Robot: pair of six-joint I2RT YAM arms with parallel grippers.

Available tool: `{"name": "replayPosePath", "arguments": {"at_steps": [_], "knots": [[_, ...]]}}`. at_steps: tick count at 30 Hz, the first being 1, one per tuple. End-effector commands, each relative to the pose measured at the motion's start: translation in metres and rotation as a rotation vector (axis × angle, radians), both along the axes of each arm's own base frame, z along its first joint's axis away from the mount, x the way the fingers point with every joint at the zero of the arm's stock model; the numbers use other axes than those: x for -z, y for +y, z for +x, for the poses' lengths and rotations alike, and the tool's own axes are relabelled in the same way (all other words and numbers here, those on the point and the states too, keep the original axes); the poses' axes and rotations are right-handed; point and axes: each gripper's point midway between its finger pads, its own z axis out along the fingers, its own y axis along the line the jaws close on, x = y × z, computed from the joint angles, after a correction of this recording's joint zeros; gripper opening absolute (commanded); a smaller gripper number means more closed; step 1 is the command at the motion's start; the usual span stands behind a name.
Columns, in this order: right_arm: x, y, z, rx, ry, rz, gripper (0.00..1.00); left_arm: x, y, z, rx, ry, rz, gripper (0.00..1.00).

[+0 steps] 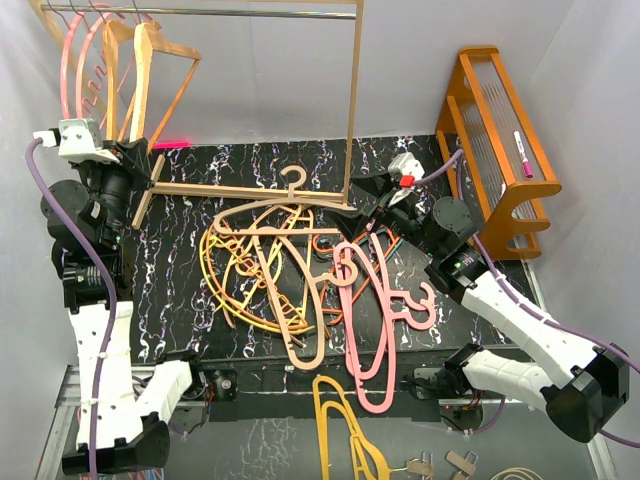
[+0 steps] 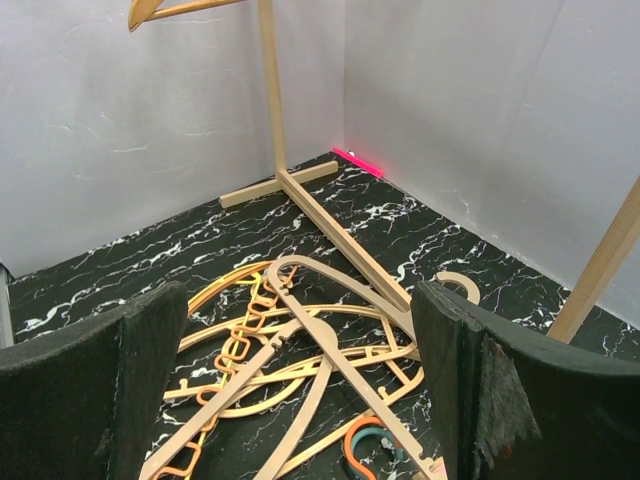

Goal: Organize the hangers
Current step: Place the hanger at the clothesline.

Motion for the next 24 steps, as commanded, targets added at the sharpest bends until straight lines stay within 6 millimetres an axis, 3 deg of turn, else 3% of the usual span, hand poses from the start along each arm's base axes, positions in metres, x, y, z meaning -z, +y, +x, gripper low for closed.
{"name": "replayPosePath", "arguments": {"at_steps": [1, 9, 24], "knots": [[-0.019, -0.003, 0.002, 0.019, -0.044, 0.041, 0.99, -0.031, 0.004, -0.001, -0.02, -0.121, 0.003, 0.0], [-0.02, 0.001, 0.007, 0.017, -0.037, 0.041, 0.99, -0.036, 0.009, 0.015, -0.036, -0.127, 0.008, 0.0], [-0.018, 0.007, 0.011, -0.001, -0.004, 0.05, 0.99, -0.011, 0.037, 0.048, -0.17, 0.0, -0.024, 0.0]]}}
